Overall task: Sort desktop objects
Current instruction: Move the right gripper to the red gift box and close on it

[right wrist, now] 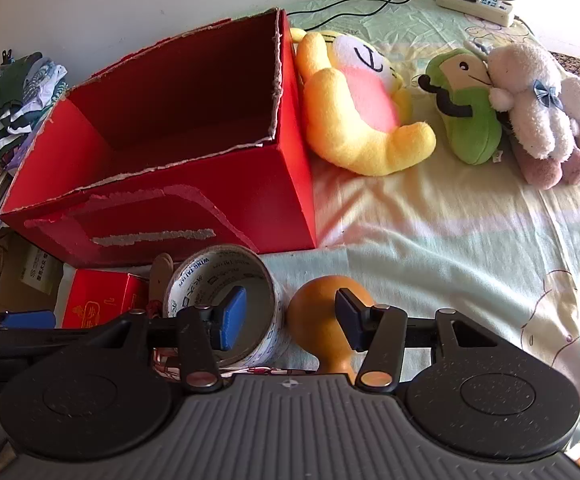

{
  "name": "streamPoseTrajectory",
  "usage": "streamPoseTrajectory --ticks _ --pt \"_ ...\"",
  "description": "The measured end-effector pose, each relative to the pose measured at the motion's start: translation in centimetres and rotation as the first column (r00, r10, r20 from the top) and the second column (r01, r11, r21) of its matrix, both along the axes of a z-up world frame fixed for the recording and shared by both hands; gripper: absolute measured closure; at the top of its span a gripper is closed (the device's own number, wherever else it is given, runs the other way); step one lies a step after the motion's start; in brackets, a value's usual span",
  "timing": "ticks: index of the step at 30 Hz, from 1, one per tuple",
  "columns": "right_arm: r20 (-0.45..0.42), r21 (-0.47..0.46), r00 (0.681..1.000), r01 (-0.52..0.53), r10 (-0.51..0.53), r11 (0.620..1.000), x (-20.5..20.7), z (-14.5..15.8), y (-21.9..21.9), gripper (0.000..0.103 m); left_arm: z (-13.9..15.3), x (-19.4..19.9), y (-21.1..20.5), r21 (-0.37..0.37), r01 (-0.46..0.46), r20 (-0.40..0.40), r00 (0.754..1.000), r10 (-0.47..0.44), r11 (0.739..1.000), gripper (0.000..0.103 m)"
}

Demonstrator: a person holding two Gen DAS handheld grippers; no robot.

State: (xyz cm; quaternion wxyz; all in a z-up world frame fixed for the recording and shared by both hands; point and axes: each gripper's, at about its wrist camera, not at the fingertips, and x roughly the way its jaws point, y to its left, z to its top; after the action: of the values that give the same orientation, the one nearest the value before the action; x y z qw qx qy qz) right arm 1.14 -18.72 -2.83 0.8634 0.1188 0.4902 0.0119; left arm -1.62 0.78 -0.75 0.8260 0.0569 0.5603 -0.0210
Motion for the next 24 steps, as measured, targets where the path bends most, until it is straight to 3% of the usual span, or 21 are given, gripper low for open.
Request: streamPoseTrajectory --ticks 8,17,24 --pt "-0.008 0.035 1.0 -0.013 0.013 0.999 -0.1 -0.2 -1.3 0.049 0.2 0.7 -1.3 -0.032 -0.057 0.023 0.998 0.058 0.998 0.001" --pt "0.002 0.055 1.0 0.018 -0.019 0.998 -0.6 0.1 -1.8 0.05 0.6 0.9 -1.7 -0.049 -0.031 0.019 0.999 0.032 0.998 0.001" --pt "0.087 0.09 0.996 -0.019 0.012 0.996 -1.0 1.5 -1.0 0.05 1.2 1.1 -0.1 -0.047 -0.002 0.044 0.999 0.005 0.999 0.002"
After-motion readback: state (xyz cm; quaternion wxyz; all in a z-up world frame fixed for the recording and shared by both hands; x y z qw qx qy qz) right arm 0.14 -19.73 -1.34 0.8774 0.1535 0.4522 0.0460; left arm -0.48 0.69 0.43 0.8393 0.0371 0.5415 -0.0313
